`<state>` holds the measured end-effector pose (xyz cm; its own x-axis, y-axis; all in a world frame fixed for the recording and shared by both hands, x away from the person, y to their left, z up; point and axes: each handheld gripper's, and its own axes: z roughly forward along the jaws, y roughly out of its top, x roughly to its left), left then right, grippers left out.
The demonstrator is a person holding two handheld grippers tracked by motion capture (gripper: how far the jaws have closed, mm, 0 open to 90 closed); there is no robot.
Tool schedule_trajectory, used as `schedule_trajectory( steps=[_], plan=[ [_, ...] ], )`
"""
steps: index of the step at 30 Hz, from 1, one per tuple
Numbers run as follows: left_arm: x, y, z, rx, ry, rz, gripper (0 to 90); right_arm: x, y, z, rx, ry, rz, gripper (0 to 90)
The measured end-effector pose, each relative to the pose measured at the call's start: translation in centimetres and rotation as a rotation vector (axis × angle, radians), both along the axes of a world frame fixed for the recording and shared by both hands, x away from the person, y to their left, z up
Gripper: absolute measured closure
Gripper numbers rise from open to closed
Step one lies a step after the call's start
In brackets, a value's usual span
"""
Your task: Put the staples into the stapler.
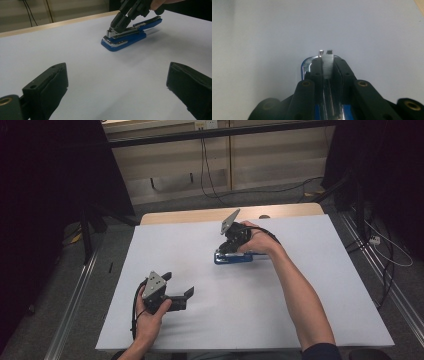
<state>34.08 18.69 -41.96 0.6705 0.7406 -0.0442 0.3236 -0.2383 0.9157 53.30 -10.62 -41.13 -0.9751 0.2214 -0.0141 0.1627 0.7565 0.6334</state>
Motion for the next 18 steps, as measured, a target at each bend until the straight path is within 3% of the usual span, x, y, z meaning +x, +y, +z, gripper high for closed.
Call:
schedule_trajectory(
  steps=[18],
  plan=[
    [-0.01,0.04,0.02,0.003,0.000,0.000,3.9,0.03,0.15,-0.05,-0.008,-0.008,-0.012,74.8]
  ],
)
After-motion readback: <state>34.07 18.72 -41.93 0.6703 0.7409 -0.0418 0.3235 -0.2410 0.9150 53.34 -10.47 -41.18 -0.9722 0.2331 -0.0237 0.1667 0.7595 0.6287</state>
